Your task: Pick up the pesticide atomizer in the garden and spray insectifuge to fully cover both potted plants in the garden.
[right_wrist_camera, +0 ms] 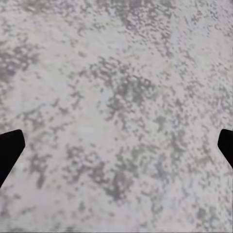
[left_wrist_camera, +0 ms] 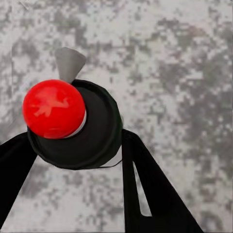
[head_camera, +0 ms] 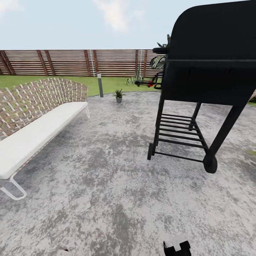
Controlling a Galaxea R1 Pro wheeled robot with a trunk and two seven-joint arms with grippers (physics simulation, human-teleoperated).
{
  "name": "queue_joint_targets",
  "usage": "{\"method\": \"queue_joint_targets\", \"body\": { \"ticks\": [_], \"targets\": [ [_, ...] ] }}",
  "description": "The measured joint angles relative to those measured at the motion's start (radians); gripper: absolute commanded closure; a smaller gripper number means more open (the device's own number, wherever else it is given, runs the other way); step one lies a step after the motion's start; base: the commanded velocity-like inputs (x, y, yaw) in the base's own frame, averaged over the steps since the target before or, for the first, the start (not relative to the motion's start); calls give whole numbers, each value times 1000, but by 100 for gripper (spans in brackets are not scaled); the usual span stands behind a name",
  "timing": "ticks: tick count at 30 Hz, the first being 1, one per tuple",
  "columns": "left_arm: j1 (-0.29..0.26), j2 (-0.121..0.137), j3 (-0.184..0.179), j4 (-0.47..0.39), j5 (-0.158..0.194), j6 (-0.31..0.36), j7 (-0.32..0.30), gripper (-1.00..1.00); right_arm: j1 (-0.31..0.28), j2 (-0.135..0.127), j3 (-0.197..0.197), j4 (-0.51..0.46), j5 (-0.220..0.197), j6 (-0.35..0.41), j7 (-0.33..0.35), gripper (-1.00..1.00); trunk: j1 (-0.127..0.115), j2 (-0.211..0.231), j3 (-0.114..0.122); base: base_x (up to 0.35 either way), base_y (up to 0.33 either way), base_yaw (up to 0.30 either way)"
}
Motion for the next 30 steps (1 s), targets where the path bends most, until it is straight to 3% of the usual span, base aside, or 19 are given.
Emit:
{"method": "queue_joint_targets", "body": {
  "ticks": [24, 30],
  "targets": [
    [0, 2, 2, 0, -1, 0, 0, 100, 0, 10, 1, 0, -4, 1, 3, -100, 0, 0, 0, 215, 262, -2],
    [0, 4, 2, 1, -1, 0, 4, 100, 0, 10, 1, -1, -5, 1, 3, -100, 0, 0, 0, 278, 214, -205]
  ]
}}
